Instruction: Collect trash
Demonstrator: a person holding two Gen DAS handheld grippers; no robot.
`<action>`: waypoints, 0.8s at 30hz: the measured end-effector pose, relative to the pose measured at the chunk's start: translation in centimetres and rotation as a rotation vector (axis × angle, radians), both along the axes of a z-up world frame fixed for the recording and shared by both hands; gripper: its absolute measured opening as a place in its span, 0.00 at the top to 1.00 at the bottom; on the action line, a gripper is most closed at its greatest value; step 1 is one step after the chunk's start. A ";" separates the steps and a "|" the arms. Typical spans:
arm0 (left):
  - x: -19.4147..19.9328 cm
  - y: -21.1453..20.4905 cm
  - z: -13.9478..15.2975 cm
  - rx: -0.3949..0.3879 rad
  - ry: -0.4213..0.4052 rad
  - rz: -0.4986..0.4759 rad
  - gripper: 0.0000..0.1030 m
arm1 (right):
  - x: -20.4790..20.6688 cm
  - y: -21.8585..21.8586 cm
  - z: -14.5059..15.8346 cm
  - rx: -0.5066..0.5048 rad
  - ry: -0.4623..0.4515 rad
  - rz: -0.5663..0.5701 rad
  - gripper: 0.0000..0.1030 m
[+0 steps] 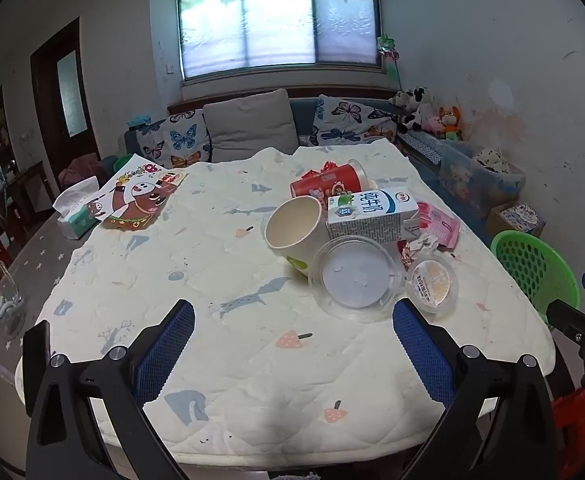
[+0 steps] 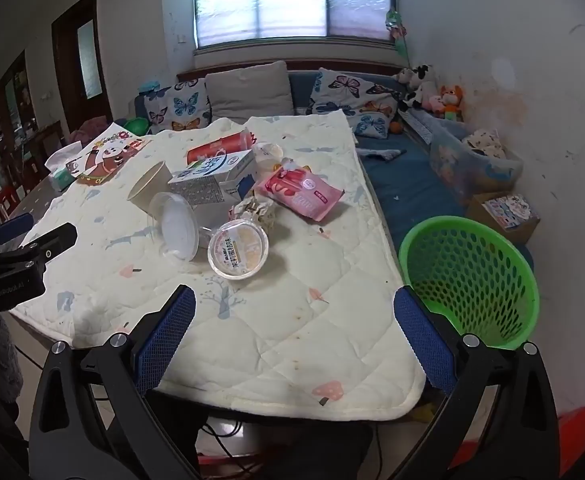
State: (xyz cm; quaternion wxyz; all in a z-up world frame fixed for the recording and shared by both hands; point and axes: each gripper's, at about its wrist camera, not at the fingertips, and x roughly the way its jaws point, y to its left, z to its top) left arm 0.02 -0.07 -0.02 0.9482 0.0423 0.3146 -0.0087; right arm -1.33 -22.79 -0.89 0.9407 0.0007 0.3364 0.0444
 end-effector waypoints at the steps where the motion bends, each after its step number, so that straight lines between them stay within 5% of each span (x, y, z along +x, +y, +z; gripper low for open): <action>1: 0.0 0.0 0.0 0.001 -0.001 0.001 0.07 | 0.0 0.0 0.0 -0.001 0.000 -0.001 0.04; 24: -0.6 -1.1 0.5 -0.019 -0.017 -0.016 0.07 | -0.4 -0.5 0.3 0.005 -0.009 -0.009 0.04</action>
